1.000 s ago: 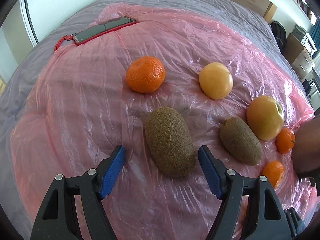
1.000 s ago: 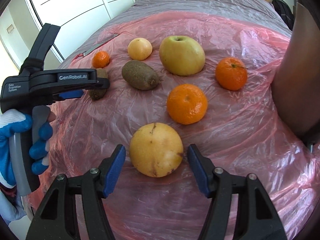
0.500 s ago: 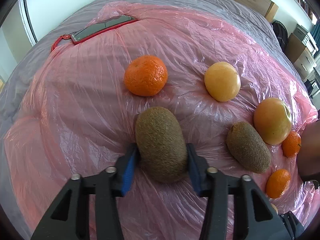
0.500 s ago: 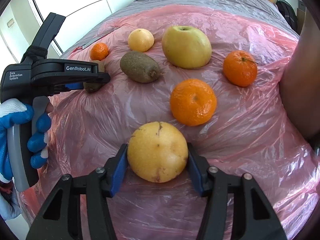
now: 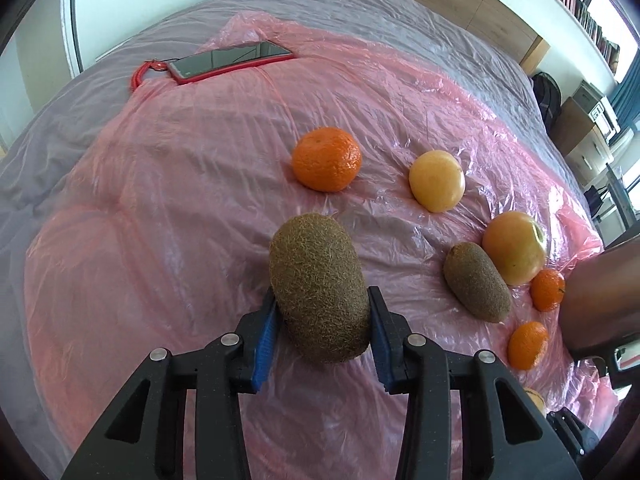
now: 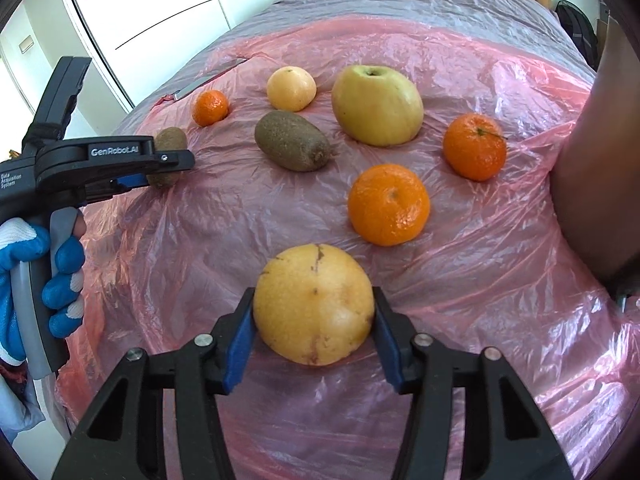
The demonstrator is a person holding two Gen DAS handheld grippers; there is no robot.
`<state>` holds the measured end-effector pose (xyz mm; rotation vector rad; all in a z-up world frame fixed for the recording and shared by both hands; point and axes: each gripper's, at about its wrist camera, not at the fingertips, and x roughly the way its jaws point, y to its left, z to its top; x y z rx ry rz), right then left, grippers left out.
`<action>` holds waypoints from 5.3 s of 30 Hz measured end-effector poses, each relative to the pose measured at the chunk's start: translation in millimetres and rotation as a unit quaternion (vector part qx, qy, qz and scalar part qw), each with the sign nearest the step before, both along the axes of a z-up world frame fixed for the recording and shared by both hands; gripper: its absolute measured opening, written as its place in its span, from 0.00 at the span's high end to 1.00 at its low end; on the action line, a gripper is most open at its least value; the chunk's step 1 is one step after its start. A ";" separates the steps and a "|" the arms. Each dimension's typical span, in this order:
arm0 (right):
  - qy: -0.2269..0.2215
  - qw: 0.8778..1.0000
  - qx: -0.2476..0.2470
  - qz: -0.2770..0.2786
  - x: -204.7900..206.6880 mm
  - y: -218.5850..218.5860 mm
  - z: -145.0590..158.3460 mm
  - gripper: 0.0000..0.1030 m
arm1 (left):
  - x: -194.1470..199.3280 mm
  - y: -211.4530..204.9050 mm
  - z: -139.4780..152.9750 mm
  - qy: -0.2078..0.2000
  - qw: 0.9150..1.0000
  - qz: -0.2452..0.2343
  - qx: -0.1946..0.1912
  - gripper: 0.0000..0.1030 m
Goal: Organize fruits
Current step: 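Grasp the second kiwi with the left tool while the right tool grasps the yellow round fruit, then carry the kiwi and yellow round fruit over the green tray with both tools, then lower and open both tools to set the fruits in the tray, then withdraw both open tools from the green tray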
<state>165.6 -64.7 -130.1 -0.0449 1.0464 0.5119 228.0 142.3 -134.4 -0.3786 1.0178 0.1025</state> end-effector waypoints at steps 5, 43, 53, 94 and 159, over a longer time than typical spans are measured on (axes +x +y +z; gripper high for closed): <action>-0.008 1.000 0.000 -0.003 -9.7 -0.6 13.7 0.16 | -23.4 7.5 12.0 -0.012 1.000 0.002 -0.010 0.65; -0.075 0.994 -0.006 -0.083 -136.4 -109.3 97.6 0.16 | -196.1 -73.4 84.7 -0.078 0.993 -0.092 0.011 0.65; -0.085 0.987 0.013 -0.135 -155.0 -172.6 97.4 0.16 | -209.9 -144.2 98.8 -0.078 0.985 -0.152 0.033 0.65; -0.137 0.936 0.087 -0.313 -117.4 -437.2 92.1 0.16 | -129.6 -496.7 137.5 -0.071 0.906 -0.414 0.050 0.65; -0.090 0.961 -0.074 -0.251 126.7 -472.7 81.3 0.06 | 32.0 -584.8 60.2 -0.045 0.929 -0.349 0.117 0.45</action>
